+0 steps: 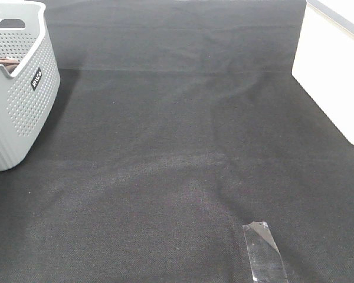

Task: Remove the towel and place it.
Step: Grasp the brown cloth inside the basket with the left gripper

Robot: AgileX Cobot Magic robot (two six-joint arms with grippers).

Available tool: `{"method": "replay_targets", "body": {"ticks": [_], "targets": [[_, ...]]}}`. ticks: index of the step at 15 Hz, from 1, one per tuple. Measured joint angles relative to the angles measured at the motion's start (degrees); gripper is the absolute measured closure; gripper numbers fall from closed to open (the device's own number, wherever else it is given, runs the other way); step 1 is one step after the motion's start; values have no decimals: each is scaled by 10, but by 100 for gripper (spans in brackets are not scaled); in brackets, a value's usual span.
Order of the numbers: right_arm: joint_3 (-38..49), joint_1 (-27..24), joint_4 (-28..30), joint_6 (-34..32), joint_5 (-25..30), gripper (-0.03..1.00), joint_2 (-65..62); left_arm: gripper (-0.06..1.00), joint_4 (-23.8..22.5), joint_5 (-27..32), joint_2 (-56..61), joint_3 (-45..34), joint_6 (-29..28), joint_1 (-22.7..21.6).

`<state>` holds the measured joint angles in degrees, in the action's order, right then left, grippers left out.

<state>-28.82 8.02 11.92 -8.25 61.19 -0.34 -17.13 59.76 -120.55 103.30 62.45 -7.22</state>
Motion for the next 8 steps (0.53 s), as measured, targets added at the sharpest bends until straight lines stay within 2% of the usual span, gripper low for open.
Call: {"method": "replay_targets", "body": {"ticks": [3, 5, 6, 8], "targets": [[0, 0, 0, 0, 0, 1, 0, -4, 17, -8, -19, 0, 0, 0], [0, 0, 0, 0, 0, 1, 0, 6, 21, -9, -20, 0, 0, 0], [0, 0, 0, 0, 0, 1, 0, 19, 20, -9, -20, 1, 0, 0], [0, 0, 0, 0, 0, 1, 0, 62, 12, -7, -20, 10, -1, 0]]}}
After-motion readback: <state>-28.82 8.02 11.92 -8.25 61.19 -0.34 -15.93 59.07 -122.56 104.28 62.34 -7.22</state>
